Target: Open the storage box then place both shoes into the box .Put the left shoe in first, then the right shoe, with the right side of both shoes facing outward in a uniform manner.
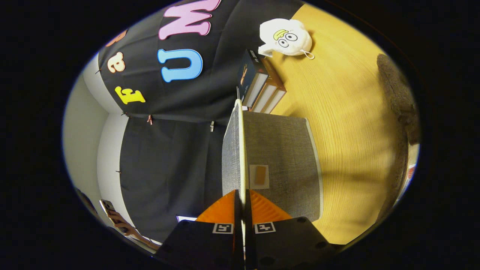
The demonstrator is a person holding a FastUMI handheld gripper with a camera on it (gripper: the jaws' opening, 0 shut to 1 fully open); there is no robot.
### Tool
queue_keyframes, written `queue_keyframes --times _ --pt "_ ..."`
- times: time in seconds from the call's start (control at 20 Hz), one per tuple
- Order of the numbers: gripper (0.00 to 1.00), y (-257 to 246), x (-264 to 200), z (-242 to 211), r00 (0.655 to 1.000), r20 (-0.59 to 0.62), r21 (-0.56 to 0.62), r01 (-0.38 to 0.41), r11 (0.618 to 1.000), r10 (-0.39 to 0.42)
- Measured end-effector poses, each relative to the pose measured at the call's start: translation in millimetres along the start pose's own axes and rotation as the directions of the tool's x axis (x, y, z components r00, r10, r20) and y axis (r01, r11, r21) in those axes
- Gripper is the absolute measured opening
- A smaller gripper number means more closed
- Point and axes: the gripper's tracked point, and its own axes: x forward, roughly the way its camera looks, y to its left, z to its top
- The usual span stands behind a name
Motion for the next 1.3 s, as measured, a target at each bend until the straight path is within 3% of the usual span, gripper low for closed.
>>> queue_keyframes --times 0.4,0.8,1.2,1.3 --pt "0.06 97 13 -8 1.0 0.029 -0.249 0.003 0.969 0.004" --pt "0.07 193 93 -46 1.0 -0.008 -0.427 -0.023 0.904 0.022" --pt "0.22 228 168 -100 0.993 -0.113 -0.507 -0.087 0.857 0.034" --pt "0.32 230 177 -105 0.991 -0.125 -0.503 -0.101 0.858 0.043"
